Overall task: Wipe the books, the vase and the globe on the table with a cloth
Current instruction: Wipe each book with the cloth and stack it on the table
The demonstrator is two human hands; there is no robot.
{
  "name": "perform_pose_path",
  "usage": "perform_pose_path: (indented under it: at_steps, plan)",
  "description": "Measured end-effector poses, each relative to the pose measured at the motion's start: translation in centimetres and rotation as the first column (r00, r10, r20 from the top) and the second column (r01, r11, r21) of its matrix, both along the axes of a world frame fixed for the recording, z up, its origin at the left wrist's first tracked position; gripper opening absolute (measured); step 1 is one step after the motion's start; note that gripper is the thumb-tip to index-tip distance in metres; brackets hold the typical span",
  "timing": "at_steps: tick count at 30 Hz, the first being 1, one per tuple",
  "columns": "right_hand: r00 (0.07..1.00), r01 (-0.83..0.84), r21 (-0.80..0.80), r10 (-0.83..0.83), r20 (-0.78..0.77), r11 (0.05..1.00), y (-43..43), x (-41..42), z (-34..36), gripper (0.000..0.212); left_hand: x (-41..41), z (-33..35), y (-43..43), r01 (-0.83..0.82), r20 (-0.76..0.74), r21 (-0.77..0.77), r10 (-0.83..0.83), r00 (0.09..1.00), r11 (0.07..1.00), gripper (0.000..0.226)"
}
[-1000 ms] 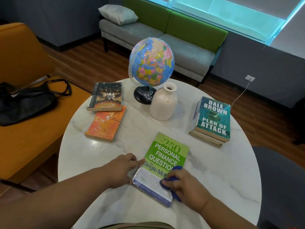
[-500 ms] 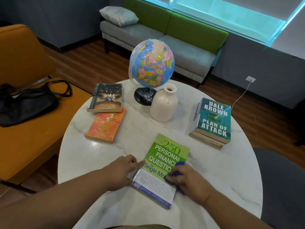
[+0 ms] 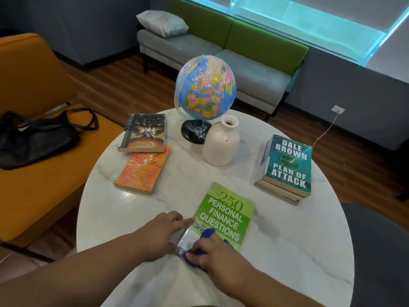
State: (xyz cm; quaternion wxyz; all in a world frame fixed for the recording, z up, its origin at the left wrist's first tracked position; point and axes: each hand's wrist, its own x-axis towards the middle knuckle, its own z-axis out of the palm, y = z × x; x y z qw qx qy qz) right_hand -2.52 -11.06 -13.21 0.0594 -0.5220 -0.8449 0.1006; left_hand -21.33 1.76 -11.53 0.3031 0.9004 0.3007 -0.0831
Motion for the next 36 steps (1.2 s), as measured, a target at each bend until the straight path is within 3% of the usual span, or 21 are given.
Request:
perform_pose_path:
  at_steps: [3, 6, 9, 12, 15, 17, 20, 25, 27, 29, 33, 36]
  plan:
    - [0.992, 0.126, 0.002, -0.126, -0.006, 0.992, 2.0, 2.1, 1.1, 0.034, 0.1, 0.1, 0.0, -0.003, 0.007, 0.018, 0.003, 1.0, 1.0, 0.083]
    - [0.917, 0.399, -0.079, -0.396, 0.051, 0.913, 4.7, 4.2, 2.3, 0.04, 0.0, 0.2, -0.3, -0.023, 0.011, 0.02, 0.022, 1.0, 1.0, 0.081]
    - [0.856, 0.516, -0.104, -0.515, 0.043, 0.85, 5.5, 3.6, 1.9, 0.039, -0.1, 0.1, -0.5, -0.037, -0.005, 0.025, 0.037, 0.999, 0.999, 0.084]
    - [0.915, 0.4, 0.084, -0.403, 0.029, 0.913, 3.9, 0.8, 1.7, 0.035, -0.2, -0.1, -0.5, -0.053, -0.01, 0.024, 0.053, 0.999, 0.998, 0.085]
    - [0.987, 0.157, 0.007, -0.157, 0.043, 0.988, 1.3, -1.7, 1.1, 0.031, -0.2, -0.2, -0.4, -0.055, -0.01, 0.012, 0.055, 0.998, 0.998, 0.086]
    - [0.995, 0.097, -0.015, -0.097, 0.016, 0.995, 1.2, -1.8, 1.5, 0.031, -0.2, -0.1, -0.3, -0.051, -0.015, 0.008, 0.051, 0.999, 0.999, 0.086]
    - [0.988, 0.143, 0.006, -0.142, -0.062, 0.99, 3.4, 0.1, 1.5, 0.032, -0.1, 0.0, -0.2, -0.047, -0.02, 0.006, 0.047, 0.999, 0.999, 0.086]
    - [0.877, 0.473, -0.122, -0.48, -0.034, 0.873, 6.6, 2.0, 2.1, 0.039, 0.0, 0.3, -0.3, -0.049, -0.029, 0.017, 0.05, 0.998, 0.999, 0.087]
    - [0.845, 0.527, -0.106, -0.534, -0.041, 0.843, 6.6, 1.6, 1.9, 0.04, 0.1, 0.3, -0.4, -0.053, -0.029, 0.01, 0.053, 0.998, 0.999, 0.087]
    - [0.888, 0.455, -0.051, -0.458, -0.053, 0.889, 5.3, 0.4, 1.7, 0.039, 0.0, 0.3, -0.4, -0.059, -0.022, 0.0, 0.059, 0.998, 0.998, 0.087]
    - [0.979, 0.189, -0.101, -0.195, -0.053, 0.977, 2.6, -0.9, 1.2, 0.041, 0.0, 0.3, -0.3, -0.053, -0.03, 0.004, 0.053, 0.998, 0.999, 0.087]
    - [0.979, 0.19, -0.017, -0.191, -0.076, 0.982, 3.9, 0.5, 1.6, 0.045, 0.1, 0.4, -0.2, -0.055, -0.03, -0.004, 0.055, 0.998, 0.998, 0.086]
